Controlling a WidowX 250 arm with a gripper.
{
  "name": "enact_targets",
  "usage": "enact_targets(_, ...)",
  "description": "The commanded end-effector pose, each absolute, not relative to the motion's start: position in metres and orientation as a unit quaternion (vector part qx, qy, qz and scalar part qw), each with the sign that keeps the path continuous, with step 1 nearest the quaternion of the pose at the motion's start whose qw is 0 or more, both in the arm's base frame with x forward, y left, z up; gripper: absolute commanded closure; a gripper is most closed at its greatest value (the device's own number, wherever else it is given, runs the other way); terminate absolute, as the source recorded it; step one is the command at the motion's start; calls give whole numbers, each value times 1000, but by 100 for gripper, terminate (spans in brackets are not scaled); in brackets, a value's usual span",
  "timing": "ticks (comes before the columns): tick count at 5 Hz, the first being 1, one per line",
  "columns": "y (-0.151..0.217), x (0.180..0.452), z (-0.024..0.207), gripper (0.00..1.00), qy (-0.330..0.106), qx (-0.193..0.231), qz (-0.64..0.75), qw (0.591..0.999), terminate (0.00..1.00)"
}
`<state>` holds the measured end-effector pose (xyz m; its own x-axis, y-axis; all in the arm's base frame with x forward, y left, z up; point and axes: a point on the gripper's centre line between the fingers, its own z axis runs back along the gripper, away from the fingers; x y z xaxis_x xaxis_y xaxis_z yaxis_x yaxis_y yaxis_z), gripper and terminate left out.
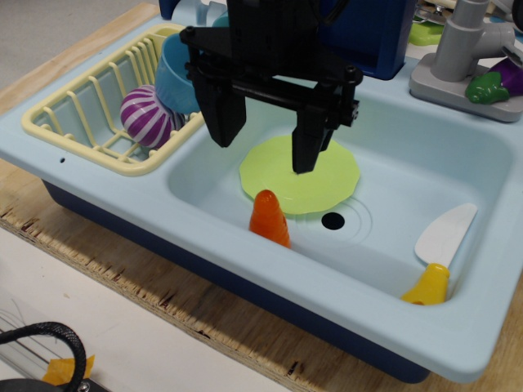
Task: Put carrot on plate
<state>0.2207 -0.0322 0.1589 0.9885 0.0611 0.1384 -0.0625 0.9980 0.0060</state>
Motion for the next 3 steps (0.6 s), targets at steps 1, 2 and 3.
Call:
enact_targets(1,-32,221,159,0,-69,5,31,997,0)
enact_targets(2,-33,221,153,0,-68,-1,34,997,0)
enact_targets(3,-33,221,145,0,-67,-10,38,997,0)
